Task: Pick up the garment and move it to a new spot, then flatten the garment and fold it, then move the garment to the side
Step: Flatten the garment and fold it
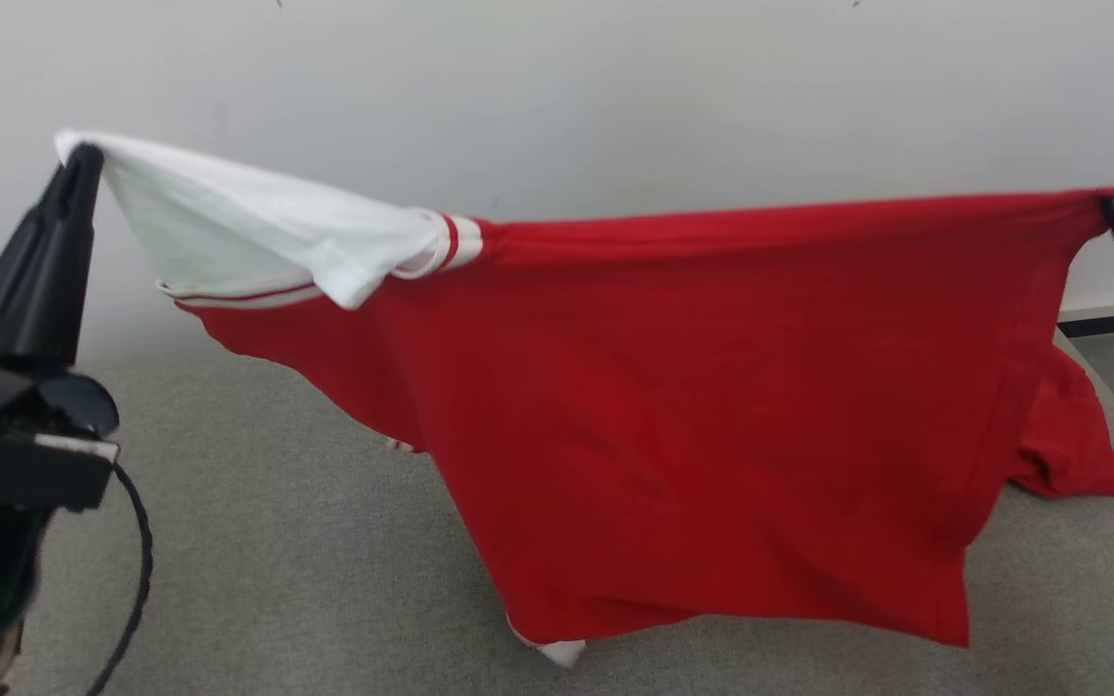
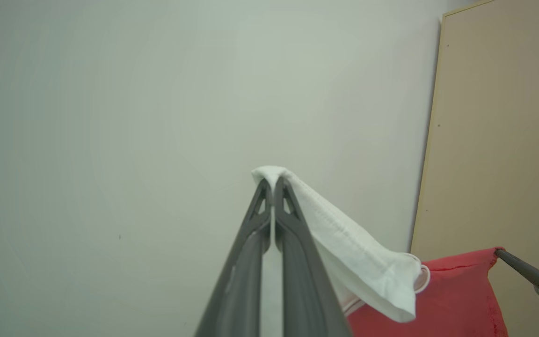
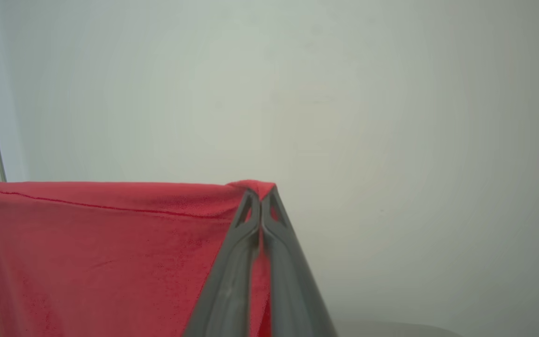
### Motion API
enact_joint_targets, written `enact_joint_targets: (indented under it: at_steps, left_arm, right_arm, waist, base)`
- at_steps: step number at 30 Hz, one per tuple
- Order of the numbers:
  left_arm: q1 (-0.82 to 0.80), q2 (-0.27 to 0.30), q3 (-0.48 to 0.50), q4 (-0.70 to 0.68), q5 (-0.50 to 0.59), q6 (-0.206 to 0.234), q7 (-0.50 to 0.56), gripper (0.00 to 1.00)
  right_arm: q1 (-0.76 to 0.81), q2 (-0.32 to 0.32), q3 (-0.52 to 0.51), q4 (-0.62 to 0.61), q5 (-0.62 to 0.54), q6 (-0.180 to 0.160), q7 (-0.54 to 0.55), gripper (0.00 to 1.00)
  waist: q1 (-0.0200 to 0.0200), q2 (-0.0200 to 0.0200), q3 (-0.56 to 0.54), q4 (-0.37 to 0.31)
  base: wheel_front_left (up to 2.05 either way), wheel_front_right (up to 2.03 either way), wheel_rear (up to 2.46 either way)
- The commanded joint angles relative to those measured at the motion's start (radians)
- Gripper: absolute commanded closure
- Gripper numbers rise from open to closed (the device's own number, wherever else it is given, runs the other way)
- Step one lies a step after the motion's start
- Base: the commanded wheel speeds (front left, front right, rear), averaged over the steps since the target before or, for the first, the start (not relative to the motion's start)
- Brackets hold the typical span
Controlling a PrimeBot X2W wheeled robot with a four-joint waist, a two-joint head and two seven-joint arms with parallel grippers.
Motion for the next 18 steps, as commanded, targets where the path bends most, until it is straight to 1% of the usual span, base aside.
enact_joint_targets:
  at_steps: [1,3,8,11,13,16,18]
  left_arm:
    - [-0.062,0.022,0.000,-0.004,0.008,-0.006,0.023,1.00]
    - [-0.113,0.031,-0.006,0.008,0.007,-0.006,0.051,1.00]
    - [-0.212,0.059,-0.019,0.060,-0.006,-0.013,0.123,1.00]
    - [-0.250,0.064,-0.026,0.081,-0.016,-0.016,0.154,1.00]
    - [-0.258,0.066,-0.030,0.084,-0.023,-0.019,0.166,1.00]
    - [-0.281,0.068,-0.028,0.082,-0.048,-0.011,0.193,1.00]
    - [-0.294,0.071,-0.029,0.083,-0.060,-0.007,0.216,1.00]
  right_arm:
    - [-0.057,-0.046,0.006,-0.009,-0.010,0.000,0.028,1.00]
    - [-0.107,-0.075,0.019,-0.008,0.002,0.000,0.073,1.00]
    - [-0.210,-0.130,0.049,0.023,0.133,0.000,0.256,1.00]
    - [-0.253,-0.147,0.062,0.032,0.198,0.000,0.339,1.00]
    - [-0.268,-0.150,0.064,0.032,0.211,0.000,0.356,1.00]
    - [-0.307,-0.149,0.072,0.034,0.234,0.000,0.383,1.00]
    - [-0.334,-0.155,0.088,0.042,0.210,0.000,0.396,1.00]
  waist:
    - [0.0000,0.0000,-0.015,-0.002]
    - [0.0000,0.0000,-0.020,-0.004]
    - [0.0000,0.0000,-0.030,-0.011]
    - [0.0000,0.0000,-0.033,-0.014]
    - [0.0000,0.0000,-0.033,-0.015]
    - [0.0000,0.0000,-0.029,-0.019]
    - [0.0000,0.0000,-0.024,-0.023]
  base:
    - [0.00,0.00,0.00]
    - [0.00,0.00,0.00]
    - [0.00,0.00,0.00]
    - [0.00,0.00,0.00]
    - [0.00,0.00,0.00]
    - [0.00,0.00,0.00]
    - [0.00,0.00,0.00]
